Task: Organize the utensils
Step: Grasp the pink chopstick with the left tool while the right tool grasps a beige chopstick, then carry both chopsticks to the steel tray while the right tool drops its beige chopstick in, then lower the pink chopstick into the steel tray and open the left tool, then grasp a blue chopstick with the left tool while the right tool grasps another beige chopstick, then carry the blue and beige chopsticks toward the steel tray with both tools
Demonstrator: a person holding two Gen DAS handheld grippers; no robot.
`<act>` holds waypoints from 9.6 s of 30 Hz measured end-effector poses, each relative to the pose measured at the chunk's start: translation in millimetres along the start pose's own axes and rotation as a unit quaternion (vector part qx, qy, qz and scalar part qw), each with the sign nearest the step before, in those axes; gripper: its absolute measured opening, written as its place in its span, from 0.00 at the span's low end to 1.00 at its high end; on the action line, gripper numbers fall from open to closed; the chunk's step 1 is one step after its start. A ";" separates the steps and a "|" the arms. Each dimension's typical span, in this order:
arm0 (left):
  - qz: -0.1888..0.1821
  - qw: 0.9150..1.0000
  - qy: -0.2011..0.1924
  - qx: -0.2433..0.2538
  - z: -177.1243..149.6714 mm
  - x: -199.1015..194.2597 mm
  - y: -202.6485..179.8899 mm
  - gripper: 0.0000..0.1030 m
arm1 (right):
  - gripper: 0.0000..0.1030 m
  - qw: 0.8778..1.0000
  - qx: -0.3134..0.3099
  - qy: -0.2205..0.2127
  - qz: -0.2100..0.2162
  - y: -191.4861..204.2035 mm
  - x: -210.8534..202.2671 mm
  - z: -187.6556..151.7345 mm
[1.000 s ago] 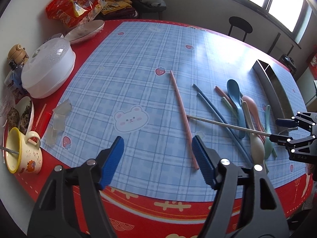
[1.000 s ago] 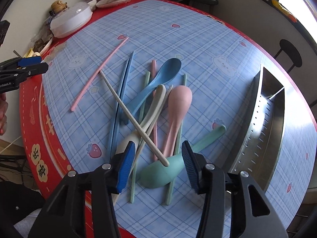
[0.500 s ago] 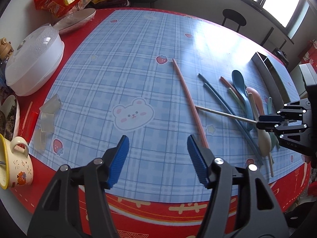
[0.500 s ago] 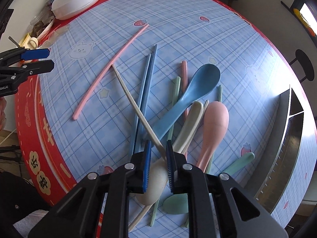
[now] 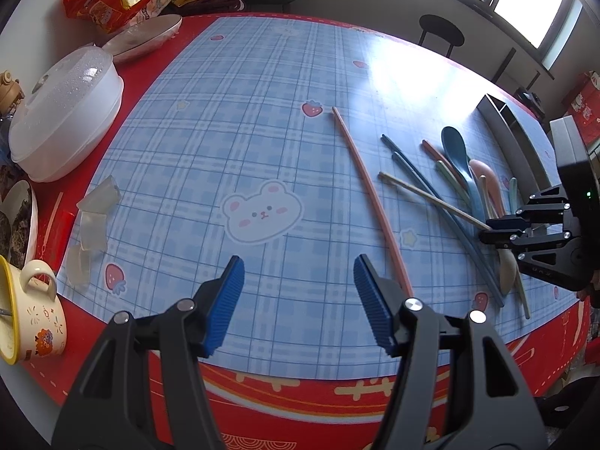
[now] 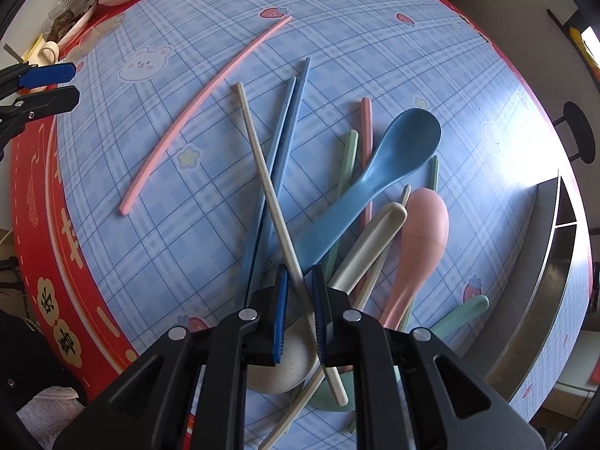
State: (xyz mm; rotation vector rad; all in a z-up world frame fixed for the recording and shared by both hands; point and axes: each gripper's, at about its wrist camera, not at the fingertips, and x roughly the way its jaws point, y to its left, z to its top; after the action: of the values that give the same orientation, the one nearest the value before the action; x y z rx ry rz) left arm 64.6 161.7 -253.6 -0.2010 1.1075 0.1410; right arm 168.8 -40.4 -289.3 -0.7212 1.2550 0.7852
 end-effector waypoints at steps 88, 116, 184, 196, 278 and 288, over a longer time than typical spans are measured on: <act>0.008 0.977 0.031 0.209 34.0 37.2 -81.3 0.10 | 0.06 0.989 0.125 -0.082 0.001 -56.2 -53.5 -69.2; -0.082 0.974 0.020 0.212 117.6 40.7 -235.2 0.10 | 0.06 0.944 0.322 -0.070 -0.017 -233.4 -48.9 -102.5; -0.030 0.996 0.071 0.054 38.1 48.7 -96.9 0.45 | 0.20 0.975 0.194 -0.070 0.079 -57.3 -25.9 -73.7; -0.046 0.995 0.065 0.068 42.5 65.2 -134.7 0.52 | 0.08 0.977 0.183 -0.064 0.090 -50.4 -12.6 -65.0; -0.026 0.998 0.028 0.055 10.3 28.6 -63.1 0.10 | 0.06 0.975 0.196 -0.075 0.073 -58.7 -38.7 -76.5; -0.044 0.997 0.019 0.063 44.1 15.9 -89.1 0.10 | 0.06 0.971 0.211 -0.090 0.062 -81.7 -64.3 -93.5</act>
State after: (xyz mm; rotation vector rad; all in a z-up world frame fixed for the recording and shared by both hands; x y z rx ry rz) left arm 129.0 85.3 -240.7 -0.1406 1.1386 -0.0120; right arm 178.5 -170.1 -238.0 -0.2244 1.2543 0.6383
